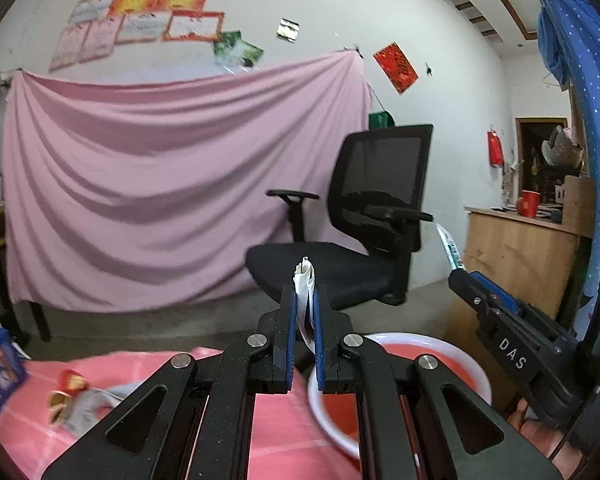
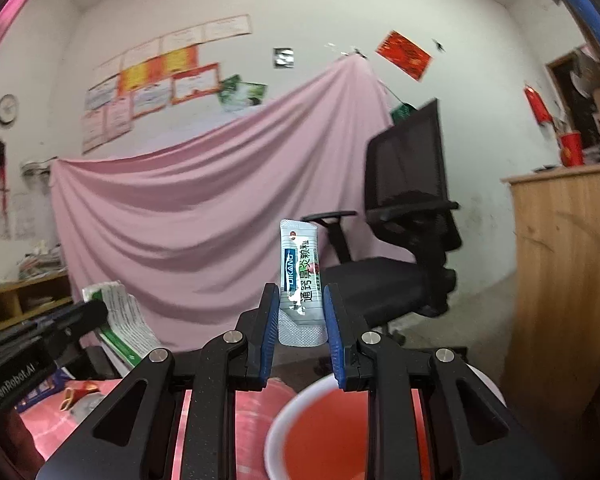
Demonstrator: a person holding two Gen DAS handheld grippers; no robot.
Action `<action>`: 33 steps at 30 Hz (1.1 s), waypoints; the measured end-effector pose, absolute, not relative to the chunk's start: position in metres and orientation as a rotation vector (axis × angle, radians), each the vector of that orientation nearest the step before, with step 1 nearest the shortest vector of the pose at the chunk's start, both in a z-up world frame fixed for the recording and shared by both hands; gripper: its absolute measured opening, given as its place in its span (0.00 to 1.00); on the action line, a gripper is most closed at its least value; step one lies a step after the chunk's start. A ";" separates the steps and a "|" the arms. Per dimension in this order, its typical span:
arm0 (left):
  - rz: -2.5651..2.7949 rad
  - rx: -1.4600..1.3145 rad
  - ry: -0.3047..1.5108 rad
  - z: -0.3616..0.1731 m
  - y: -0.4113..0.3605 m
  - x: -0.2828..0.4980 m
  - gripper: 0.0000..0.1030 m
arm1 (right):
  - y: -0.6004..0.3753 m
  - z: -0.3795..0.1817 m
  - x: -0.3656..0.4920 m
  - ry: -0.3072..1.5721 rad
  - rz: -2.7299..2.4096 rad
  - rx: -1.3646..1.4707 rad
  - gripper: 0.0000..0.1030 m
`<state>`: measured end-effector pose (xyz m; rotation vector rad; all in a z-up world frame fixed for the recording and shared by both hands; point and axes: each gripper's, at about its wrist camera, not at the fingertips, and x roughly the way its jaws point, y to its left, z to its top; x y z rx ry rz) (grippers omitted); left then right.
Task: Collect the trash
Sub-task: 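Carry the packet and sachet over the bucket and open both grippers, then move both tools back over the table toward the remaining trash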
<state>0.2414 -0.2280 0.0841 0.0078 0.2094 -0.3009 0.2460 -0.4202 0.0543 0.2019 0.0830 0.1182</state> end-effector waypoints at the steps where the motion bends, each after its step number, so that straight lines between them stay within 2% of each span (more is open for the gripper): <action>1: -0.309 0.010 0.216 0.083 -0.233 0.245 0.06 | -0.423 0.053 0.247 0.094 0.111 0.204 0.20; 14: -0.416 -0.047 0.461 0.052 -0.265 0.303 0.06 | -0.453 0.032 0.266 0.259 0.043 0.271 0.21; 18: -0.442 -0.090 0.546 0.042 -0.267 0.316 0.10 | -0.461 0.027 0.271 0.297 0.041 0.301 0.21; 20: -0.446 -0.105 0.586 0.038 -0.267 0.322 0.12 | -0.463 0.026 0.272 0.307 0.039 0.310 0.21; 24: -0.432 -0.122 0.597 0.034 -0.262 0.321 0.27 | -0.465 0.024 0.275 0.326 0.035 0.314 0.23; 26: -0.422 -0.124 0.590 0.035 -0.258 0.319 0.29 | -0.464 0.024 0.275 0.330 0.032 0.313 0.28; 29: -0.402 -0.123 0.586 0.035 -0.250 0.317 0.29 | -0.463 0.025 0.275 0.330 0.037 0.309 0.29; 33: -0.352 -0.131 0.562 0.037 -0.231 0.307 0.37 | -0.459 0.026 0.275 0.329 0.042 0.302 0.33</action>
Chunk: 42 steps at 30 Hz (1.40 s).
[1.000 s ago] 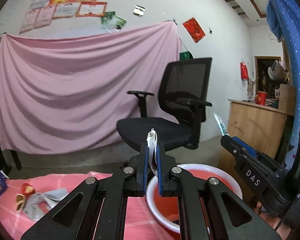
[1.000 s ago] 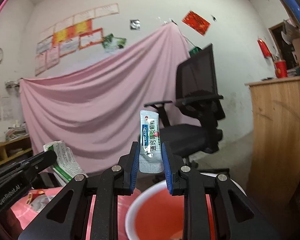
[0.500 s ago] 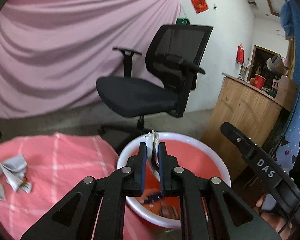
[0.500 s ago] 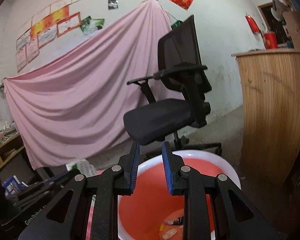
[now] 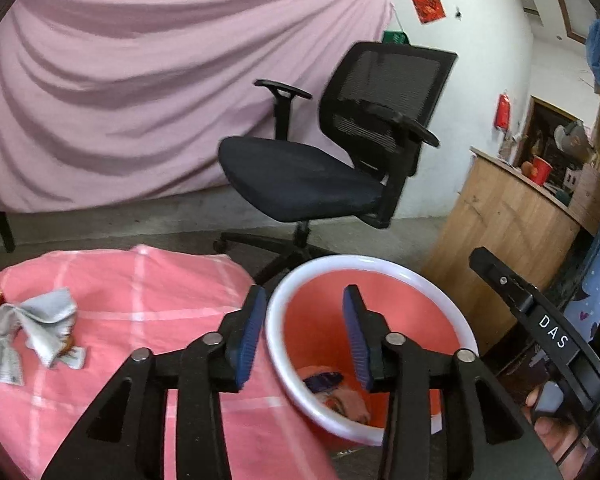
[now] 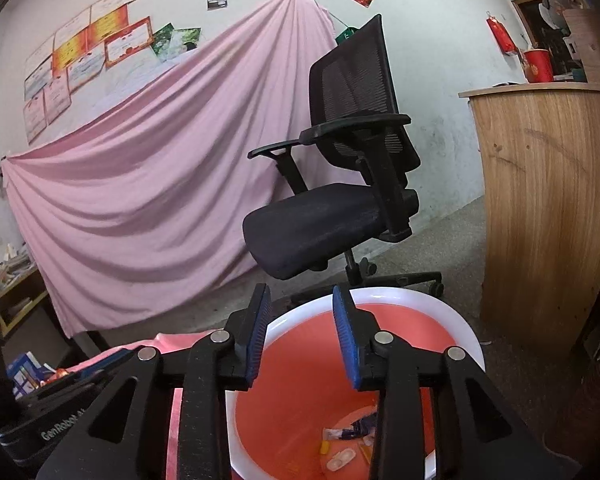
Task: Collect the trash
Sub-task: 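Move both tools back over the table toward the remaining trash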
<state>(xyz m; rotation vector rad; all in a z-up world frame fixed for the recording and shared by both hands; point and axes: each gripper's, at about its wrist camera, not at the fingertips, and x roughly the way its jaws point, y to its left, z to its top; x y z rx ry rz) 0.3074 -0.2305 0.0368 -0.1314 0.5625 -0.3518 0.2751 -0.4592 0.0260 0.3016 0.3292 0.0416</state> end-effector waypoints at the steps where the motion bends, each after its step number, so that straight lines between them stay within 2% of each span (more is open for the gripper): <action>1: -0.341 -0.138 0.552 0.038 -0.225 0.305 0.39 | -0.458 0.027 0.275 0.326 0.044 0.302 0.33; 4: -0.306 -0.140 0.530 0.041 -0.209 0.297 0.41 | -0.451 0.030 0.275 0.315 0.055 0.292 0.35; 5: -0.292 -0.141 0.521 0.044 -0.202 0.294 0.41 | -0.448 0.031 0.274 0.309 0.059 0.286 0.38; 6: -0.280 -0.142 0.513 0.045 -0.196 0.292 0.43 | -0.445 0.033 0.274 0.303 0.063 0.280 0.42; 9: -0.238 -0.153 0.481 0.052 -0.177 0.282 0.54 | -0.433 0.037 0.272 0.283 0.080 0.260 0.45; 14: -0.176 -0.158 0.439 0.064 -0.145 0.270 0.56 | -0.411 0.046 0.267 0.241 0.112 0.227 0.54; 16: -0.143 -0.160 0.422 0.067 -0.133 0.265 0.69 | -0.402 0.048 0.265 0.220 0.121 0.212 0.64; 18: -0.102 -0.163 0.390 0.070 -0.120 0.259 0.84 | -0.393 0.051 0.262 0.196 0.131 0.206 0.78; 19: -0.084 -0.166 0.375 0.071 -0.114 0.255 0.90 | -0.388 0.052 0.261 0.186 0.136 0.202 0.81; 22: -0.033 -0.181 0.326 0.071 -0.093 0.243 0.98 | -0.374 0.055 0.257 0.145 0.133 0.172 0.99; 31: 0.101 -0.184 0.259 0.061 -0.047 0.212 0.98 | -0.327 0.059 0.245 0.040 0.228 0.087 1.00; 42: 0.184 -0.137 0.248 0.042 -0.020 0.177 0.98 | -0.267 0.050 0.239 0.021 0.357 -0.042 1.00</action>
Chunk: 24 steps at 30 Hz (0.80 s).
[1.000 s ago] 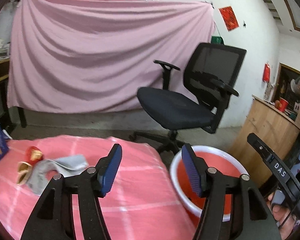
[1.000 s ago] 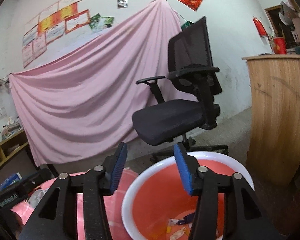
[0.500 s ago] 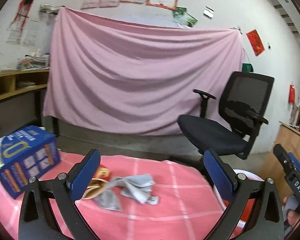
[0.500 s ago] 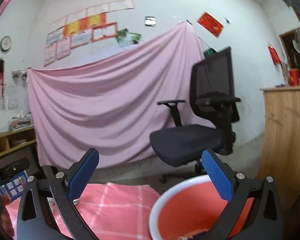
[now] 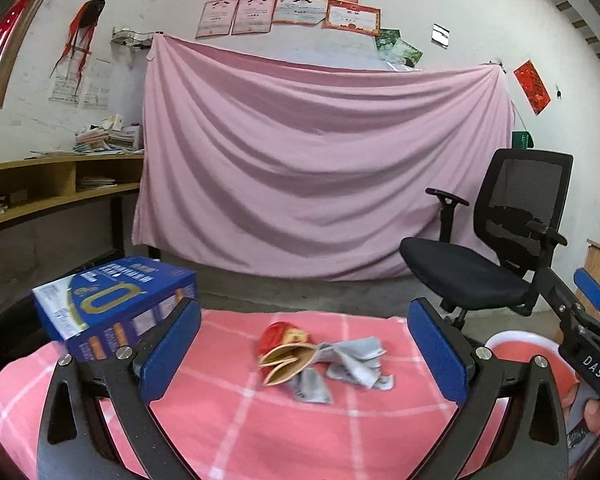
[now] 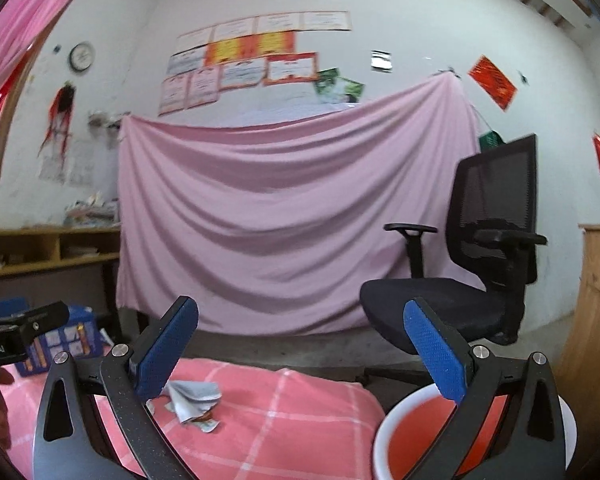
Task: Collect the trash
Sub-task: 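Move both tools back over the table toward the remaining trash, then grasp the red-and-tan paper packet with the left gripper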
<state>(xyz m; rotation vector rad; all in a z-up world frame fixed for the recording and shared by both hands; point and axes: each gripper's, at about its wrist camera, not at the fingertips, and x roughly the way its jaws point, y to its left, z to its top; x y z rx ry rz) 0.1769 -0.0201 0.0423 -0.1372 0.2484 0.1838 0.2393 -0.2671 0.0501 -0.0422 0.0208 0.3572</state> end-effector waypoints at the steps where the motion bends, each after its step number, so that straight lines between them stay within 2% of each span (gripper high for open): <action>1: 0.188 -0.135 0.254 0.040 -0.018 0.176 0.98 | -0.261 0.048 0.240 0.027 0.369 -0.062 1.00; 10: 0.207 -0.092 0.370 0.017 0.005 0.182 0.98 | -0.230 0.028 0.246 0.104 0.409 -0.167 1.00; 23: 0.137 -0.126 0.621 -0.013 0.024 0.225 0.97 | -0.200 -0.001 0.285 0.378 0.417 -0.290 1.00; 24: 0.129 -0.125 0.641 -0.016 0.024 0.229 0.94 | -0.198 -0.003 0.288 0.395 0.415 -0.294 1.00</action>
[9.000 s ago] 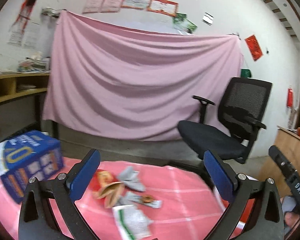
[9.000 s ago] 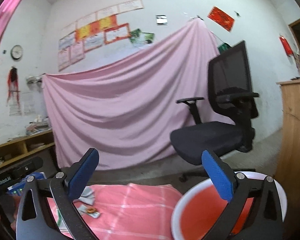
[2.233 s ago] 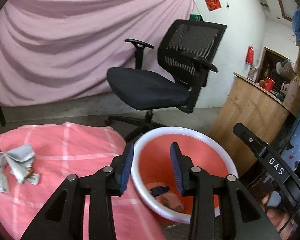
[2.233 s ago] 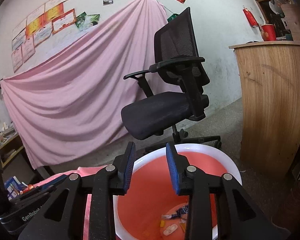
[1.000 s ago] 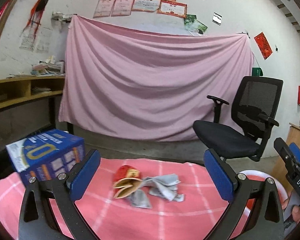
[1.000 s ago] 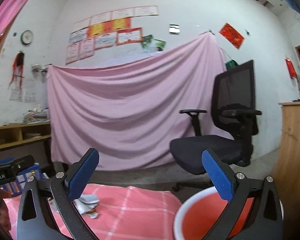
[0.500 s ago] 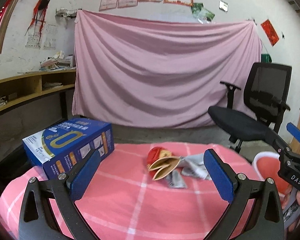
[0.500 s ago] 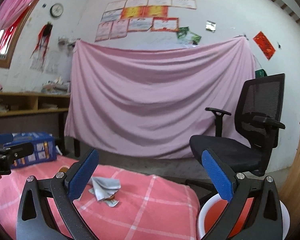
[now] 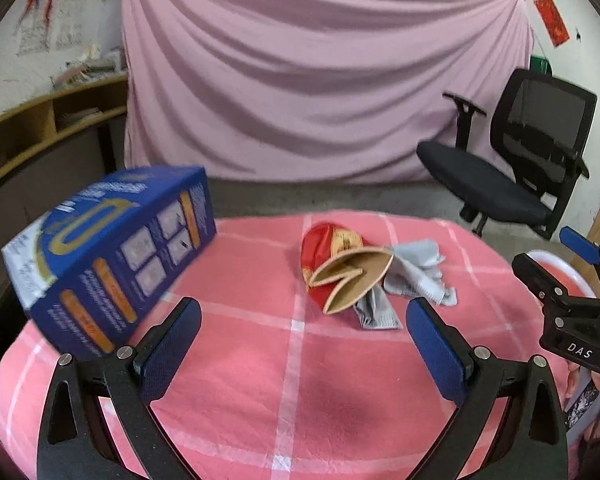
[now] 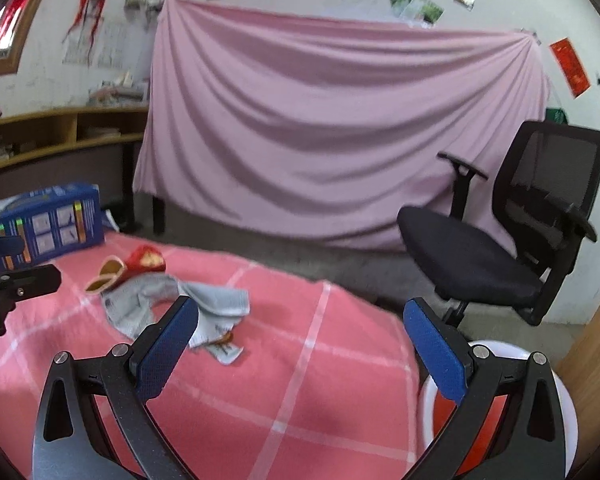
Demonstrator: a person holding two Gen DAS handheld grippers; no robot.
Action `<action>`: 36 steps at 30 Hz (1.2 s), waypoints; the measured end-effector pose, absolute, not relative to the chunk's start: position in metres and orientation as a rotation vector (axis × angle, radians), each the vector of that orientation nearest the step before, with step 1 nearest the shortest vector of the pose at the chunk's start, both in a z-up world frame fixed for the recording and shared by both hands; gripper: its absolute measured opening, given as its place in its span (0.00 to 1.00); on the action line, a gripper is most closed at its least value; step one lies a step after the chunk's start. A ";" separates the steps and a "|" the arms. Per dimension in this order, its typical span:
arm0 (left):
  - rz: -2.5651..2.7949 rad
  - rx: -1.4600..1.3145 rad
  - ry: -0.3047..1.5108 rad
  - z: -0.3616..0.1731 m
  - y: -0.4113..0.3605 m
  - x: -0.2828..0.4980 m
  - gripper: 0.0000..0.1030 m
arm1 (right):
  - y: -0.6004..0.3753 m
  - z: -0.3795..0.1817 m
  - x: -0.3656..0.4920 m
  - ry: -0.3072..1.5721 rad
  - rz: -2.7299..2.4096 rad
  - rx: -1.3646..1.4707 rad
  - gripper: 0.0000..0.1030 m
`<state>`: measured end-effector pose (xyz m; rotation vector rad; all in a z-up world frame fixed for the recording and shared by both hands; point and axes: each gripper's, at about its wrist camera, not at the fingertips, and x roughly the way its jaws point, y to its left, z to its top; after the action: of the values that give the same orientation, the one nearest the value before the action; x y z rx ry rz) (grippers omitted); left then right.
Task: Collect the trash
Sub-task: 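Grasp the red-and-tan paper packet with the left gripper, then grasp the white sachet under the grey cloth with the right gripper while the left gripper holds the red packet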
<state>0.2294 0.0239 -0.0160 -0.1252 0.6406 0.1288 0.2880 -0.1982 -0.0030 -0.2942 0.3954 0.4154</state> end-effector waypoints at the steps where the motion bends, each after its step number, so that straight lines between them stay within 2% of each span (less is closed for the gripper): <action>1: 0.117 -0.126 0.657 -0.018 0.023 0.233 0.89 | -0.196 -0.006 0.293 0.427 0.416 -0.301 1.00; 7: 0.064 -0.132 0.732 -0.027 0.023 0.251 0.61 | -0.194 -0.018 0.309 0.545 0.417 -0.306 1.00; 19: 0.003 -0.096 0.797 -0.034 0.020 0.276 0.26 | -0.192 -0.026 0.316 0.620 0.431 -0.328 1.00; 27: 0.002 -0.110 0.806 -0.036 0.023 0.279 0.07 | -0.190 -0.028 0.319 0.643 0.449 -0.343 1.00; 36: 0.036 -0.139 0.752 -0.026 0.031 0.262 0.04 | -0.179 -0.042 0.328 0.742 0.541 -0.373 0.98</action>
<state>0.2619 0.0312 -0.0263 -0.1389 0.7518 0.0365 0.3277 -0.1789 -0.0424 -0.3726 0.7416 0.5414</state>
